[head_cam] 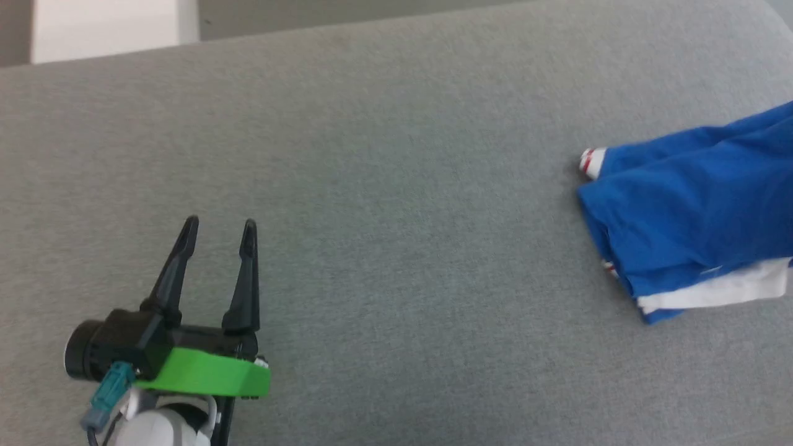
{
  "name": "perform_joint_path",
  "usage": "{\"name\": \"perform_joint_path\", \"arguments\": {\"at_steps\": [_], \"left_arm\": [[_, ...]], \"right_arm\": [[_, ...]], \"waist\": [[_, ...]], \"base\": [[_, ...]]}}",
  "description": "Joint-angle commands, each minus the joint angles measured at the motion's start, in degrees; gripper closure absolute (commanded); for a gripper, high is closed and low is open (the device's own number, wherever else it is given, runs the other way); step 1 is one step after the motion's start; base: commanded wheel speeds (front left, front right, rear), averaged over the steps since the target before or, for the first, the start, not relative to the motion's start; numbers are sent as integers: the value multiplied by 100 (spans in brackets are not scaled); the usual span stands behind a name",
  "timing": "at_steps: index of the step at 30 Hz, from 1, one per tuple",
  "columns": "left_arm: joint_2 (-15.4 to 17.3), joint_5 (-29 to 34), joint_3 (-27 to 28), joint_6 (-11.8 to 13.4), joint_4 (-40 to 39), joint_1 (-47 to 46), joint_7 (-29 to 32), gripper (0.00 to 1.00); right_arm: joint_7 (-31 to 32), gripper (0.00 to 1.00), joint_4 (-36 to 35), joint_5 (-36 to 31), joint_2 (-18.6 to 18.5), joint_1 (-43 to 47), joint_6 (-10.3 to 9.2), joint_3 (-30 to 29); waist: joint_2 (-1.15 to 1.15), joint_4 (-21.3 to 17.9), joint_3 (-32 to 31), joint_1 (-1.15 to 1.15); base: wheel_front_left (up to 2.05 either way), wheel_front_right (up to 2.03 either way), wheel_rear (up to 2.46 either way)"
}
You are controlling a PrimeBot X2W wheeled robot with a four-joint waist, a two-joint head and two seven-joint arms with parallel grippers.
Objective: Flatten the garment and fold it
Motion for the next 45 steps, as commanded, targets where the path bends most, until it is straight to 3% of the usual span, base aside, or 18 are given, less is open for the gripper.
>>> {"name": "perform_joint_path", "arguments": {"at_steps": [1, 8, 17, 31, 33, 34, 35, 45], "left_arm": [[71, 43, -14, 13, -75, -163, 56, 0], [264, 176, -61, -17, -363, -523, 312, 0], [442, 320, -83, -7, -730, -816, 566, 0], [590, 494, -90, 81, -1134, -1067, 723, 0], [593, 500, -99, 91, -1146, -1070, 731, 0], [597, 501, -101, 97, -1149, -1066, 733, 0], [600, 499, -100, 103, -1148, -1063, 733, 0], [500, 476, -119, 214, -879, -1069, 436, 0]], "right_arm": [[-88, 100, 84, -65, -91, -160, -10, 40], [-467, 100, 670, -407, -546, -553, -10, 118], [-1008, 100, 1519, -843, -780, -918, -10, -238], [-1882, 100, 2767, -1326, -574, -1420, -10, -761], [-1930, 57, 2888, -1375, -516, -1506, -10, -778], [-1974, 19, 2954, -1417, -493, -1554, -10, -779], [-1981, 0, 3039, -1468, -478, -1601, -10, -784], [-2362, 0, 3748, -1638, -495, -1832, -10, -832]], "waist": [[0, -351, 440, 0], [0, -402, 939, 0], [0, -246, 1606, 0], [0, 82, 2201, 0], [0, 91, 2223, 0], [0, 94, 2227, 0], [0, 99, 2224, 0], [0, 186, 1832, 0]], "base": [[0, 0, 0], [0, 0, 0], [0, 0, 0], [0, 0, 0], [0, 0, 0], [0, 0, 0], [0, 0, 0], [0, 0, 0]]}}
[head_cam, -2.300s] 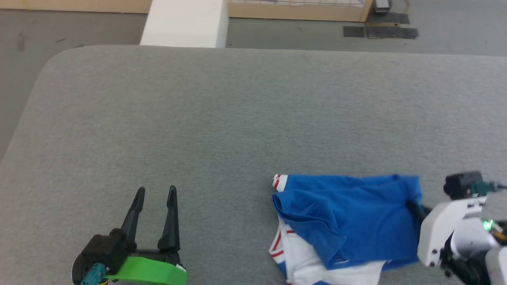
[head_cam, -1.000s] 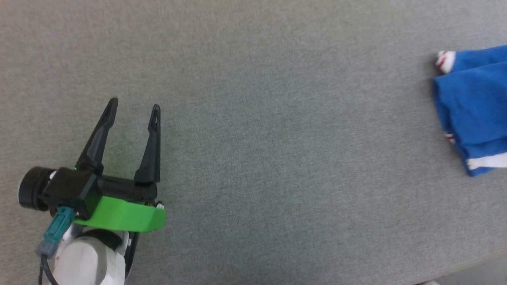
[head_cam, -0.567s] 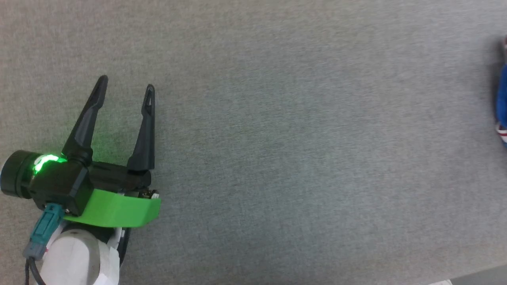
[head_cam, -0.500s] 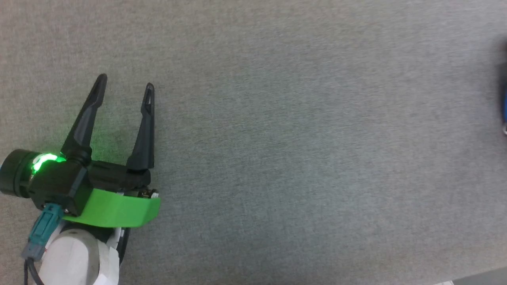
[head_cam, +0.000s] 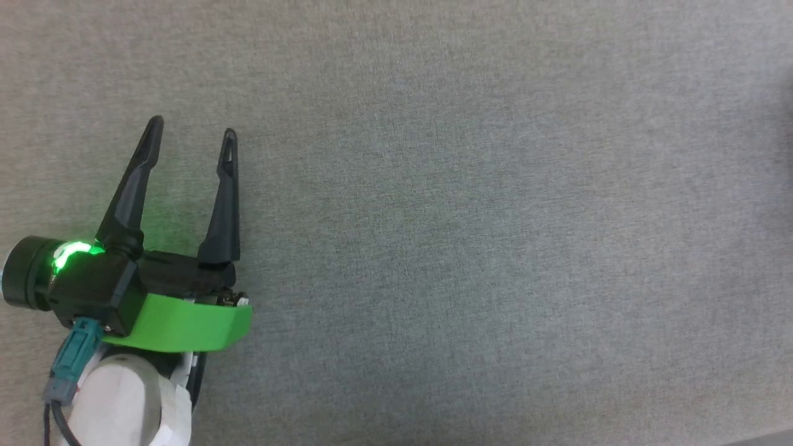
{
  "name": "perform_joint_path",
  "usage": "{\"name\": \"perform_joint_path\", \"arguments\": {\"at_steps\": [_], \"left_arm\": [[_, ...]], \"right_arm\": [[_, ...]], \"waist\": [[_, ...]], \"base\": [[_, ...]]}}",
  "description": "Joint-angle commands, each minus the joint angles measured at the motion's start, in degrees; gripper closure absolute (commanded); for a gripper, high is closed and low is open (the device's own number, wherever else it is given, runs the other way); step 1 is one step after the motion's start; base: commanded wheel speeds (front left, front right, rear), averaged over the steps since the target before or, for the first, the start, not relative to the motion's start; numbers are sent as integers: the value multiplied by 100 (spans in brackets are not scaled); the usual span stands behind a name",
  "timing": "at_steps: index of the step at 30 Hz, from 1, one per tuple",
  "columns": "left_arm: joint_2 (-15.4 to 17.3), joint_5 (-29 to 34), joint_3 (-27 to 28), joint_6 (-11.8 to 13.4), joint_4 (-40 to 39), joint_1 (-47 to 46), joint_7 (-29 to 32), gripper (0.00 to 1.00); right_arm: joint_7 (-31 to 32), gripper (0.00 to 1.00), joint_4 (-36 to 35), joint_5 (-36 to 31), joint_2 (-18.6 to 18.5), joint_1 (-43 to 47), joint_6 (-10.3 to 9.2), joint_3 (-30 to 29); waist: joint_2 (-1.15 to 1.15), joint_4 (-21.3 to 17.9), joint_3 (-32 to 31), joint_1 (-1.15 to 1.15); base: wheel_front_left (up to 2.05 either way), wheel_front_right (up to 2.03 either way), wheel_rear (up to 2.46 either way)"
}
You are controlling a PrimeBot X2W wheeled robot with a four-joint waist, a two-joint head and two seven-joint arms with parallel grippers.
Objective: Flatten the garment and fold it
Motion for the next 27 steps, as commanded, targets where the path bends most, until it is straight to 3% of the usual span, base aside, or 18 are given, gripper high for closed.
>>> {"name": "perform_joint_path", "arguments": {"at_steps": [1, 9, 15, 21, 27], "left_arm": [[-34, 24, 7, 60, 76, -96, -104, 0], [-457, -268, 66, 290, 694, 41, -707, 0], [-664, -515, 30, 276, 1129, 242, -879, 0], [-771, -649, 72, 309, 1334, 491, -986, 0], [-852, -646, 69, 347, 1468, 679, -1046, 0]], "right_arm": [[-94, 0, 84, -18, -11, -97, -11, -11], [-743, 0, 551, 297, 249, 201, -11, -437], [-1561, 0, 529, 591, 974, 653, -11, -906], [-2026, 0, -220, 855, 1816, 1287, -11, -845], [-2168, 0, -1660, 1114, 2787, 2068, -11, -973]], "waist": [[0, 63, -217, 0], [0, 343, -1092, 0], [0, 613, -1753, 0], [0, 833, -2229, 0], [0, 1101, -2573, 0]], "base": [[0, 0, 0], [0, 0, 0], [0, 0, 0], [0, 0, 0], [0, 0, 0]]}}
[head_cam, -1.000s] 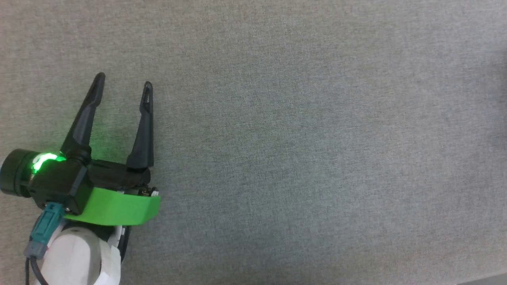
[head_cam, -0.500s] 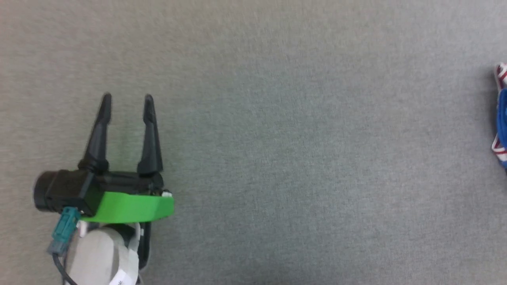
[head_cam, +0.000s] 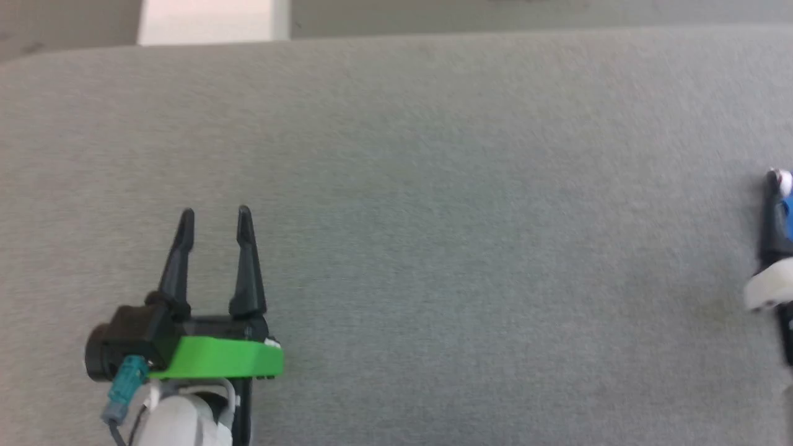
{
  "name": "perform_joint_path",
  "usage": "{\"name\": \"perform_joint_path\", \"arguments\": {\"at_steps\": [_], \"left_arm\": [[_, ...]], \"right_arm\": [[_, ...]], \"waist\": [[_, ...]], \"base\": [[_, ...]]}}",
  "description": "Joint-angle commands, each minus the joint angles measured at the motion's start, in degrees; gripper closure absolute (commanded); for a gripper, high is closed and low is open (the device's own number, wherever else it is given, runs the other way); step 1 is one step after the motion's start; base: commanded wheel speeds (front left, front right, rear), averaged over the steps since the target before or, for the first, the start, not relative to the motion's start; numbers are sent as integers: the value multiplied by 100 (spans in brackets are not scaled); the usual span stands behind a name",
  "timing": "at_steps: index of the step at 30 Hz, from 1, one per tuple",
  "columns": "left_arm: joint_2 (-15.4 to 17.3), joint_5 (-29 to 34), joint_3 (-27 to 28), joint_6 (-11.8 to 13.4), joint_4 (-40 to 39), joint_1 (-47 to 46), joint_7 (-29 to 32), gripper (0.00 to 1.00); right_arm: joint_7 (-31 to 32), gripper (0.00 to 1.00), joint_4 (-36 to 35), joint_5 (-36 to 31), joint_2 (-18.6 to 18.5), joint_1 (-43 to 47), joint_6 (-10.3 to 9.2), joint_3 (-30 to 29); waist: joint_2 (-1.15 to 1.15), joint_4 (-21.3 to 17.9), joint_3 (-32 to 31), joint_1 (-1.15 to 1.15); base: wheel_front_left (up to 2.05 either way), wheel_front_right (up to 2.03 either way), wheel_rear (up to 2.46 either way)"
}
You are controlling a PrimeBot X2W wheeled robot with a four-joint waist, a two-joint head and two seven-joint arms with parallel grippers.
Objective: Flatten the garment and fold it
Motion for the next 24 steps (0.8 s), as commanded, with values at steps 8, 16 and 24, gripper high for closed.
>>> {"name": "perform_joint_path", "arguments": {"at_steps": [8, 16, 24], "left_arm": [[-105, -74, -94, -79, 348, 316, -64, 0], [-148, 0, -77, -200, 465, 678, -67, 0], [-199, 99, -86, -331, 523, 1027, -68, 0]], "right_arm": [[42, 0, -1883, -438, 1249, 1342, -11, -146], [355, 0, -2784, -227, 1387, 2152, -11, 314], [317, 0, -2750, 103, 1389, 2706, -11, 430]], "waist": [[0, 625, -916, 0], [0, 690, -1389, 0], [0, 666, -1630, 0]], "base": [[0, 0, 0], [0, 0, 0], [0, 0, 0]]}}
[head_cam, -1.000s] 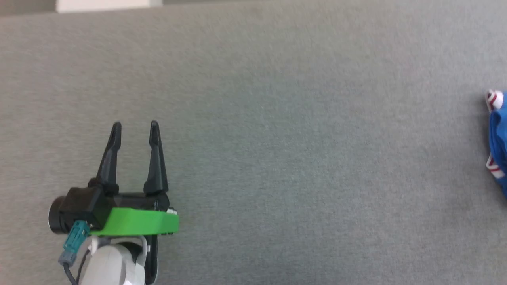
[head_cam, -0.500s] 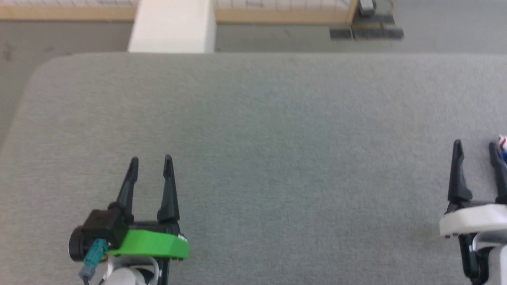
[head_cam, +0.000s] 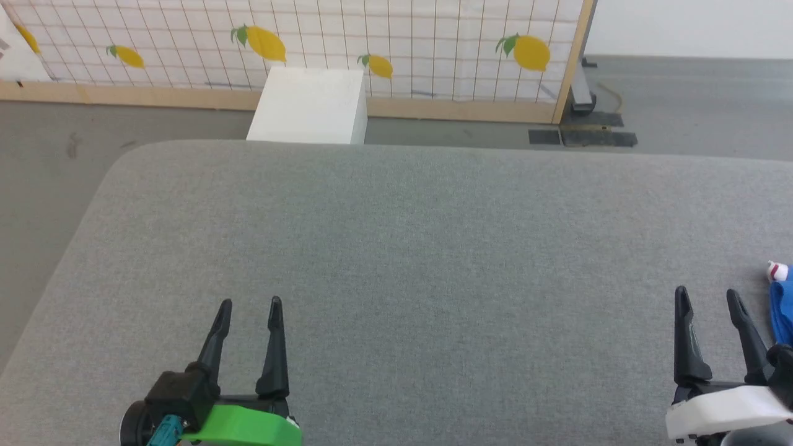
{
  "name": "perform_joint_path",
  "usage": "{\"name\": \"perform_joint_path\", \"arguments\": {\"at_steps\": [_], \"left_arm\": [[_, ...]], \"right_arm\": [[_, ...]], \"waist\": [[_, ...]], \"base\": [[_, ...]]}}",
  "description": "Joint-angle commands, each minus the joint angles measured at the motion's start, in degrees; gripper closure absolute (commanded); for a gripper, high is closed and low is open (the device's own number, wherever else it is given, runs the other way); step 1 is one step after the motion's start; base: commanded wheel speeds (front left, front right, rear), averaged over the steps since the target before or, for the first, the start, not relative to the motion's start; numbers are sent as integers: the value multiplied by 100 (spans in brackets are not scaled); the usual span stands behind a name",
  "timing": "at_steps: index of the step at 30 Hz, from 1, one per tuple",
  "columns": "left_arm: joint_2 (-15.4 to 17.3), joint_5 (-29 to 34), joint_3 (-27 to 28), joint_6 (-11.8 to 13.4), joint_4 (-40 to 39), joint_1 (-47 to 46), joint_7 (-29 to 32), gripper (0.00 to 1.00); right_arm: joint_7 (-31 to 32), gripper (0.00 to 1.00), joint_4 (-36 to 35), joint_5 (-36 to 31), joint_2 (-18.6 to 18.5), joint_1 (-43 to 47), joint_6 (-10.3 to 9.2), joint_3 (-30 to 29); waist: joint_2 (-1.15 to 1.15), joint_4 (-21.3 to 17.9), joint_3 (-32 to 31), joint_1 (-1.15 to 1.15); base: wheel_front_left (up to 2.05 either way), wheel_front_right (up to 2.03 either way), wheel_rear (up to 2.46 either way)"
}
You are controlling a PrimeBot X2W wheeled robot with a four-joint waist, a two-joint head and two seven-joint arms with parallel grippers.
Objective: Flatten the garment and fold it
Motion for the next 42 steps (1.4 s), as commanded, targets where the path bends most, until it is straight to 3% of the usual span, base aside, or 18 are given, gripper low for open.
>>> {"name": "perform_joint_path", "arguments": {"at_steps": [1, 14, 15, 42], "left_arm": [[-21, 64, -2, -48, 13, 57, -25, 0], [-87, 136, 55, -164, 143, -61, -26, 0], [-67, 111, 39, -137, 136, -8, -3, 100], [-80, 336, 142, -102, 159, -105, 267, 100]], "right_arm": [[-58, 0, 33, 56, 4, 50, -9, 12], [-166, 0, 286, 170, 4, -164, -9, 127], [-134, 100, 284, 129, 0, -78, 0, 121], [83, 100, 223, -40, 1, -147, -2, 287]], "waist": [[0, 10, -41, 1], [0, -71, 170, 1], [0, -67, 167, 1], [0, -87, 135, 1]], "base": [[0, 0, 0], [0, 0, 0], [0, 0, 0], [0, 0, 0]]}}
